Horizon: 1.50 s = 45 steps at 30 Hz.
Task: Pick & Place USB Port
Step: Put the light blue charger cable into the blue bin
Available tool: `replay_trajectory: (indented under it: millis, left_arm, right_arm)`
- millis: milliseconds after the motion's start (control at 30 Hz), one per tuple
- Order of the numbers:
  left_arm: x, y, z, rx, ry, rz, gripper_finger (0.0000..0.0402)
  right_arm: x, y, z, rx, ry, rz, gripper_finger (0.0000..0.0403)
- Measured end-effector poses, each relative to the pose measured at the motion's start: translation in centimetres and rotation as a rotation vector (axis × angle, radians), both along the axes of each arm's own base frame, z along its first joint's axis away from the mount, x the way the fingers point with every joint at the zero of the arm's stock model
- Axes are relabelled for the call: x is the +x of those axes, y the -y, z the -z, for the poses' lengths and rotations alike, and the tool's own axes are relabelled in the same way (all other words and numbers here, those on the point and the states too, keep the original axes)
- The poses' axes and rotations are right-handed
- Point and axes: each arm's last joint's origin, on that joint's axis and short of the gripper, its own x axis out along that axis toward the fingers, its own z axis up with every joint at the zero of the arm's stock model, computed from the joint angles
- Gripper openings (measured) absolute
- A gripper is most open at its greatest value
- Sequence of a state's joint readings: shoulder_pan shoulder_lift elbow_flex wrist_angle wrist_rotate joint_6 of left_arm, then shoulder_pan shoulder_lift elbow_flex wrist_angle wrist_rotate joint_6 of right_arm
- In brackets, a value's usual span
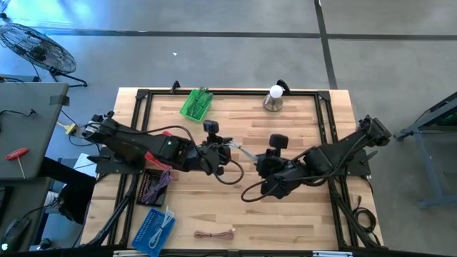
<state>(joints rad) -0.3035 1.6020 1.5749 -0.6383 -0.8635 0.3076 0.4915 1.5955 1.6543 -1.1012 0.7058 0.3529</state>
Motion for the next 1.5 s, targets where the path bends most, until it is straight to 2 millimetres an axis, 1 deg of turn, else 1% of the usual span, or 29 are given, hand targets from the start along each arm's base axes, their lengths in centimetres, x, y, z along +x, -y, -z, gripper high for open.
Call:
replay_trajectory:
  millis: [167,267,333,533,633,733,800,933,1100,1200,1267,1400,1500]
  left_arm:
    - [-1.4,1.5,0.8,0.008,-0.052,-0.038,0.0004]
    - [-3.1,3.1,1.3,-0.014,-0.079,-0.056,0.0003]
    - [-4.6,4.3,1.5,-0.045,-0.055,-0.093,0.0003]
    - [-10.0,8.4,1.4,-0.267,0.044,-0.162,0.0002]
    - [-12.5,10.3,1.6,-0.373,0.107,-0.180,0.0001]
    - [-14.5,11.8,1.7,-0.514,0.160,-0.208,0.0001]
    - [-15.6,12.9,1.9,-0.579,0.160,-0.212,0.0001]
    - [-17.0,14.7,3.1,-0.679,0.121,-0.267,0.0001]
    - [-17.6,17.0,5.6,-0.810,-0.045,-0.450,0.0000]
    - [-18.1,18.4,7.0,-0.860,-0.107,-0.560,0.0000]
    - [-18.5,19.1,7.6,-0.896,-0.113,-0.611,0.0000]
    - [-18.9,20.7,8.9,-0.978,-0.048,-0.686,0.0000]
    - [-19.2,21.8,10.0,-1.018,-0.060,-0.752,0.0000]
  right_arm:
    - [0.0,0.0,-0.1,-0.047,0.002,-0.013,0.0204]
    - [0.0,0.0,-0.1,-0.042,-0.003,-0.020,0.0236]
    - [0.0,0.0,-0.1,-0.053,0.005,-0.008,0.0243]
    - [0.0,0.2,-0.2,-0.110,0.035,0.031,0.0246]
    - [0.1,0.2,-0.2,-0.099,0.040,0.041,0.0247]
    - [0.1,0.2,-0.2,-0.064,0.049,0.055,0.0247]
    - [0.0,0.1,-0.2,-0.045,0.054,0.061,0.0247]
    - [-0.1,-0.2,-0.1,0.003,0.064,0.068,0.0247]
    - [-0.4,-0.9,-0.1,0.058,0.068,0.063,0.0247]
    - [-0.5,-1.3,-0.1,0.074,0.074,0.047,0.0247]
    - [-0.6,-1.5,-0.1,0.090,0.085,0.053,0.0247]
    - [-0.7,-1.7,-0.1,0.109,0.095,0.062,0.0247]
    - [-0.8,-1.9,-0.1,0.119,0.098,0.061,0.0247]
